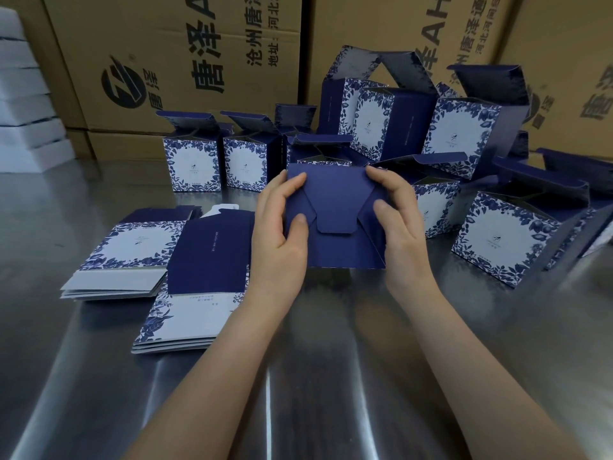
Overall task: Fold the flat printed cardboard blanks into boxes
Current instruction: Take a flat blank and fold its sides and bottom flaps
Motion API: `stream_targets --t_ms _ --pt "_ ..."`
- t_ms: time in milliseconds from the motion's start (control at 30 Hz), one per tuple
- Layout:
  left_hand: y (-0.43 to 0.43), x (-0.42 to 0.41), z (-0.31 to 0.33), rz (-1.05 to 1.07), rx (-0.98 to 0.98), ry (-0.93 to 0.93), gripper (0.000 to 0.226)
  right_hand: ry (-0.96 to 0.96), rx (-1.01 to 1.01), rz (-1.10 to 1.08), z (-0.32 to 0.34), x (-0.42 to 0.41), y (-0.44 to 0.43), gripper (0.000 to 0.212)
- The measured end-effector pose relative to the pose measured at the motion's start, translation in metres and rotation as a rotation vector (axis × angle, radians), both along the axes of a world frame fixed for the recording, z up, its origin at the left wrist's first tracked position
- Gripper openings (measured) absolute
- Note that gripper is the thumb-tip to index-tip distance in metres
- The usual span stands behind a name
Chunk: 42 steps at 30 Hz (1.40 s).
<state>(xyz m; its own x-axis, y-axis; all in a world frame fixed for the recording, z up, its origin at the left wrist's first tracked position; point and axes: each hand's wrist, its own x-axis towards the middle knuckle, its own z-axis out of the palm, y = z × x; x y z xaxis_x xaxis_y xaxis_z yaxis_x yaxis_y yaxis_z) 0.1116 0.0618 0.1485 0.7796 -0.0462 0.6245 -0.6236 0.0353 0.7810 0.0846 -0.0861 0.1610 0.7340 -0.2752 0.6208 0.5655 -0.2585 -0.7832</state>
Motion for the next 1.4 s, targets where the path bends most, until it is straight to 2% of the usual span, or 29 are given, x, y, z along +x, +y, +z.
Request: stream_targets --t_ms 67,200,333,433,533,700,867,1000,1167,1400 --pt "-0.001 0.000 0.001 -0.002 -0.010 -0.003 0.041 -0.013 -0.031 -0.007 0.000 -0.001 0.001 0.035" --pt "-0.002 -0.001 -0.001 0.044 0.002 -0.015 0.036 -0.036 -0.119 -0.056 -0.003 -0.002 0.001 0.049" --pt "-0.003 -0.001 -0.003 0.105 0.035 -0.060 0.047 -0.023 -0.114 -0.052 -0.003 -0.001 0.000 0.070" --pt "-0.001 0.002 -0.003 0.106 0.056 -0.032 0.064 0.011 -0.092 -0.040 -0.003 0.000 -0.001 0.081" --pt "0.000 0.005 -0.003 0.090 0.063 0.019 0.071 0.016 -0.061 -0.005 -0.003 0.000 0.001 0.078" --pt "0.007 0.003 0.003 0.013 -0.071 0.011 0.051 0.007 -0.053 0.081 -0.004 -0.001 0.002 0.069" --pt "0.011 0.003 0.004 0.001 -0.062 -0.014 0.053 -0.003 -0.055 0.138 -0.007 0.001 0.001 0.065" --pt "0.010 0.001 0.006 -0.003 -0.043 0.015 0.059 0.005 -0.066 0.128 -0.008 0.003 0.000 0.066" --pt "0.010 0.000 0.006 0.013 -0.034 0.062 0.058 0.055 -0.106 0.160 -0.009 0.004 -0.002 0.080" --pt "0.007 -0.002 0.005 0.047 -0.021 0.018 0.055 0.039 -0.138 0.064 -0.010 0.006 0.000 0.070"
